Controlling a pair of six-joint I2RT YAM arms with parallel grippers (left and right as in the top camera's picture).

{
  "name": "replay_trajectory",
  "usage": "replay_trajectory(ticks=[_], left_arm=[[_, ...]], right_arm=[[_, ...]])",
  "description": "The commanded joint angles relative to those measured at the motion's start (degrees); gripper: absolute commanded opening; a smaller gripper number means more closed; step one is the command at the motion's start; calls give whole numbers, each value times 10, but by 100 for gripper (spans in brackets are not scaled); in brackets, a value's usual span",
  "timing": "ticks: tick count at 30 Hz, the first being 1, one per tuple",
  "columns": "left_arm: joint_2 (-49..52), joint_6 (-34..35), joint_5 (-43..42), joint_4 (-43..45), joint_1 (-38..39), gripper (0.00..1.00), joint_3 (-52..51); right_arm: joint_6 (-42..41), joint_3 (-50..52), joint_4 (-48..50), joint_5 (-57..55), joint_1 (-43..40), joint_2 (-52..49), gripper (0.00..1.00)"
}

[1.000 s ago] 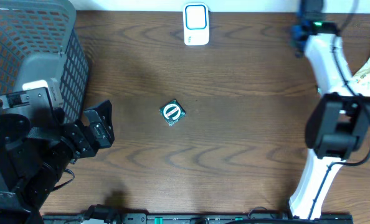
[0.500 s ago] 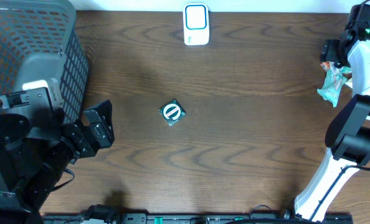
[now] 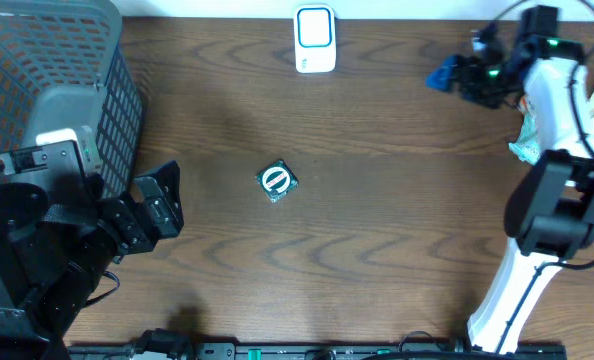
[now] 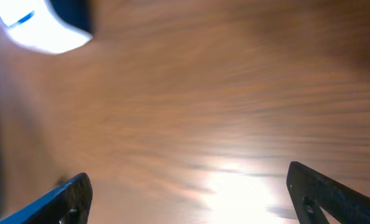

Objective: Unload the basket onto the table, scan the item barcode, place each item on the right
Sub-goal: 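Reach the right gripper to the black Zam-Buk tin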

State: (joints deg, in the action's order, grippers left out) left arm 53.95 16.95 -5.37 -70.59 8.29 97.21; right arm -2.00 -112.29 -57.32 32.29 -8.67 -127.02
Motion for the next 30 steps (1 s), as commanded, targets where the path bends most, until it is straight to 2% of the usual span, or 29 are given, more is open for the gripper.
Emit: replay_trajectory(ticks=[1, 7, 19, 23, 27, 30], left_arm=[[0, 5, 7, -1, -2, 98, 4], [0, 5, 7, -1, -2, 98, 4], [0, 5, 7, -1, -2, 98, 4], [0, 5, 7, -1, -2, 98, 4], [0, 5, 7, -1, -2, 98, 4], [0, 5, 7, -1, -2, 98, 4]], right_arm=[[16, -3, -23, 61, 51, 10, 98], [88, 17, -38, -3, 162, 10, 99], [89, 25, -16, -204, 364, 10, 99], [89, 25, -19, -221, 405, 10, 99], [51, 25, -18, -221, 440, 10, 99], [-13, 25, -4, -221, 455, 10, 99]])
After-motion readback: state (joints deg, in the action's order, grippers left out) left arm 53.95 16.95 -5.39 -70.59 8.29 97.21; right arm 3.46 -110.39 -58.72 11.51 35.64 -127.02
